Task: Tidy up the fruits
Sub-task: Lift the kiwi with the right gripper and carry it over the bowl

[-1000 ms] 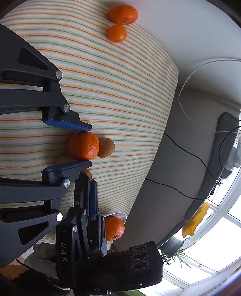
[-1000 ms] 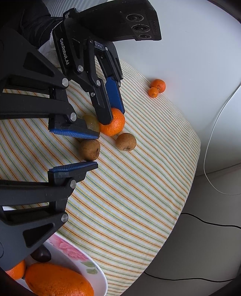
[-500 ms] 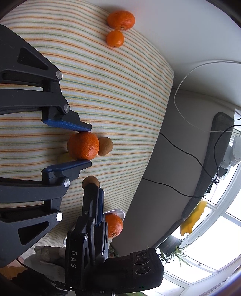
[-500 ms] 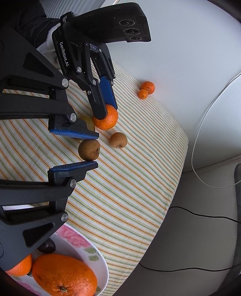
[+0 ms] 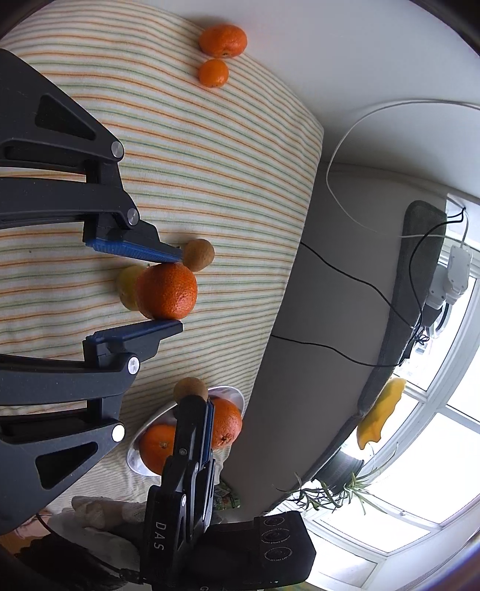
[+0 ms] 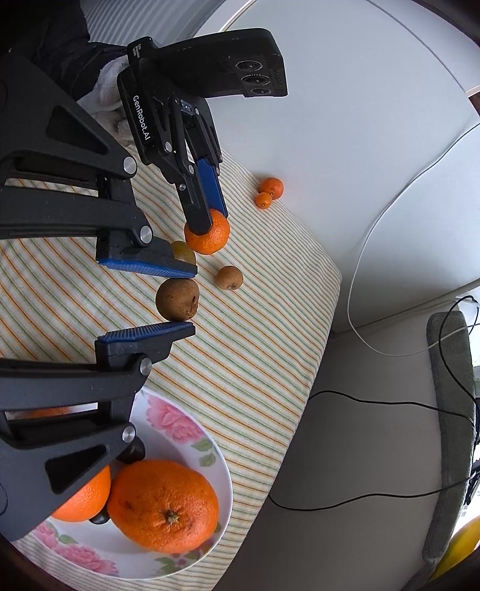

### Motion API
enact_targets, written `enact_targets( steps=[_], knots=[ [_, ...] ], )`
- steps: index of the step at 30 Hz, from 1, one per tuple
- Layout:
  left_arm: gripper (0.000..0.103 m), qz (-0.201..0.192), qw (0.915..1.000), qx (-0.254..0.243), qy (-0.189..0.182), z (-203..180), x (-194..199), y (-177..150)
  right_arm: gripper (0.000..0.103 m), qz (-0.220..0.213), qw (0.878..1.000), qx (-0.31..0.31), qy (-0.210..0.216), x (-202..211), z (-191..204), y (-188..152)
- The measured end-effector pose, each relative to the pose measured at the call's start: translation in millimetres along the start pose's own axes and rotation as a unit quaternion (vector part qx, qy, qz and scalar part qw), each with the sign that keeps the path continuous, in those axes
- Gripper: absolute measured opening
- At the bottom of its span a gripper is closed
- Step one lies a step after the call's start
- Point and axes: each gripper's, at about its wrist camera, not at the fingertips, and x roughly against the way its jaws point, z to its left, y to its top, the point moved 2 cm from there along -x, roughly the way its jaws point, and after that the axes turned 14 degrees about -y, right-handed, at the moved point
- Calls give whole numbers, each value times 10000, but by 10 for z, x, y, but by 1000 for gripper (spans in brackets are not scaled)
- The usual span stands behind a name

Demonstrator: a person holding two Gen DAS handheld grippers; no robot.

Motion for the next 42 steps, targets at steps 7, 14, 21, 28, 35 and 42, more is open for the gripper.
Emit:
enact_targets(
  steps=[7, 14, 21, 28, 35, 42],
  knots=[
    [30, 44, 9998, -110, -148, -212, -101, 2, 25, -243, 9991, -346, -57, 305, -293, -89],
    [30, 113, 9991, -254, -313, -448, -237, 17, 25, -422, 9965, -694, -216, 552, -643, -232],
    [30, 221, 9979, -361, -487, -642, -404, 30, 25, -518, 9928, -979, -451, 741, -1009, -408],
    [30, 305, 9967, -456, -597, -789, -547, 45, 25, -504, 9895, -1189, -642, 793, -1262, -568],
    [30, 391, 9960, -491, -642, -858, -648, 35, 25, -452, 9875, -1307, -757, 772, -1426, -678],
    [30, 462, 9955, -482, -676, -876, -751, 44, 25, -399, 9868, -1341, -816, 734, -1513, -714]
  ],
)
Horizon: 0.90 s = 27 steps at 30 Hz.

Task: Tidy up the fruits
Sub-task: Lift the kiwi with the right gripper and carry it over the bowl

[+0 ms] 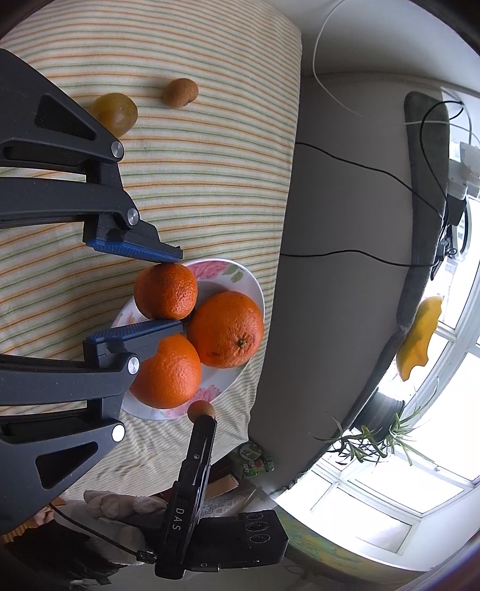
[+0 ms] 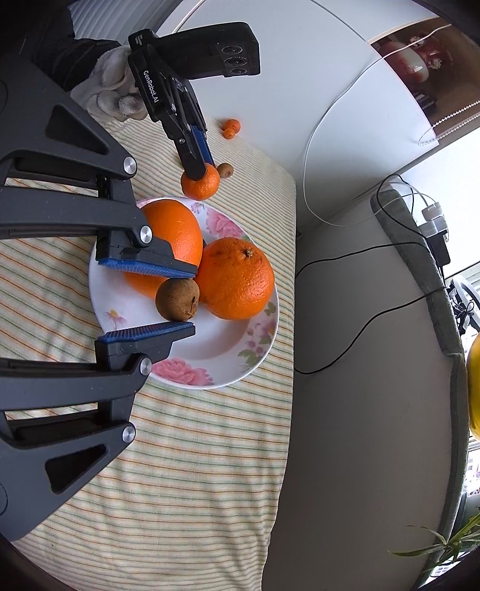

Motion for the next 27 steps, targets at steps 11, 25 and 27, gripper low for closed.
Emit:
enact_targets(
  steps=[11, 25, 27],
  knots=[
    [30, 112, 9999, -24, -16, -1, -120, 20, 25, 64, 10000, -48, -52, -97, -68, 3],
    [30, 172, 9998, -98, -14, -21, -154, 37, 26, 134, 9999, -11, -93, -176, -58, -5],
    [31, 177, 9998, -102, -7, -20, -152, 41, 26, 135, 9998, -2, -110, -185, -60, -2]
  ],
)
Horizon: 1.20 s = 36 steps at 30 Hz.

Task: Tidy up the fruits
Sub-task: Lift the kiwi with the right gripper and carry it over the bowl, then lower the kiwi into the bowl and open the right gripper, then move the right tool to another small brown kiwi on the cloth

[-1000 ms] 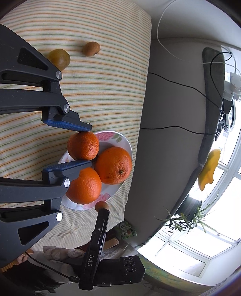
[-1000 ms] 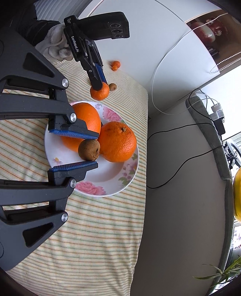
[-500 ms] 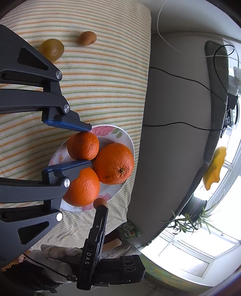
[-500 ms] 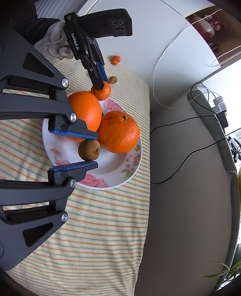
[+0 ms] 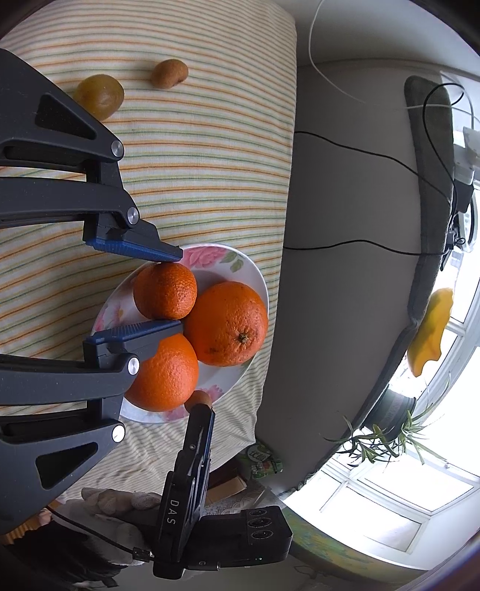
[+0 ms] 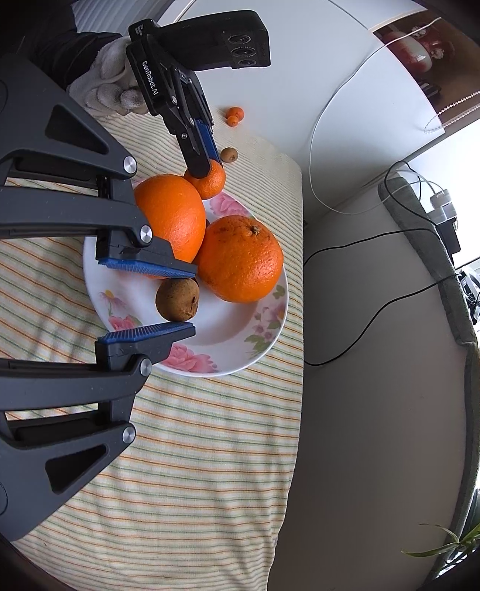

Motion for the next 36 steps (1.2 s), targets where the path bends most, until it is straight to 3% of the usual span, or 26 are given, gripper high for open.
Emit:
enact_targets(
  steps=[3, 5, 6, 7, 13, 18, 36],
  knots=[
    [42, -34, 10000, -24, -6, -13, 16, 11, 27, -10, 10000, 8, -16, 2, -6, 2],
    [54, -74, 10000, -36, 1, -25, 37, 26, 43, -22, 10000, -42, -45, 10, -31, 6],
    [55, -92, 9999, -43, 15, -31, 46, 34, 57, -63, 9999, -79, -75, 23, -43, 5],
    [57, -109, 9999, -49, 30, -34, 54, 42, 65, -118, 9998, -107, -80, 42, -53, 6],
    [67, -144, 9997, -150, 117, -83, 75, 57, 80, -328, 9993, -122, -130, 144, -64, 12],
    [69, -150, 9994, -244, 172, -133, 87, 56, 84, -415, 9989, -67, -230, 190, -35, 36],
    [69, -361, 9982, -368, 310, -212, 343, 6, 85, -672, 9968, 313, -304, 371, 292, 23]
  ],
)
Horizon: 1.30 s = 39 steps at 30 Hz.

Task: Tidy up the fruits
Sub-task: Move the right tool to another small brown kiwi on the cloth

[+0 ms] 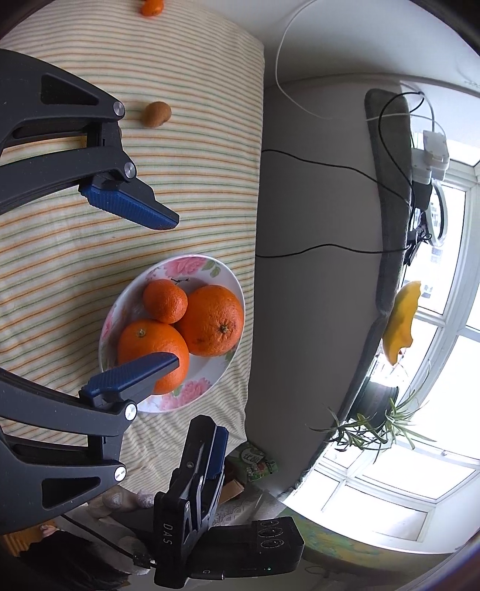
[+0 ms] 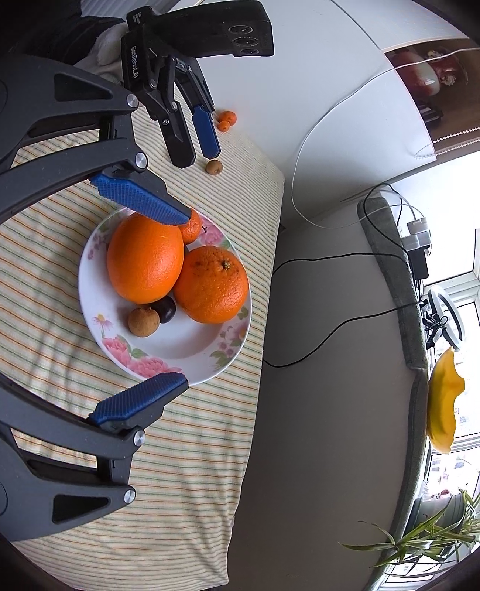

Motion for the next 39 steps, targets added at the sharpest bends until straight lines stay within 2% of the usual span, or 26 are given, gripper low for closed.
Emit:
enact_targets(
  steps=[13, 22, 33, 39],
  knots=[
    [69, -162, 9996, 117, 184, 108, 226, -86, 85, -253, 9988, 405, -112, 86, 337, 10],
    [69, -231, 9982, 236, 496, 297, 476, -262, 85, -737, 9927, 936, -181, 187, 631, 9],
    [68, -189, 9950, 475, 858, 592, 776, -525, 85, -520, 9884, 1405, 246, 32, 1105, -15],
    [60, -196, 9943, 613, 847, 699, 804, -583, 85, -253, 9867, 1489, 606, -95, 1337, -20]
  ],
)
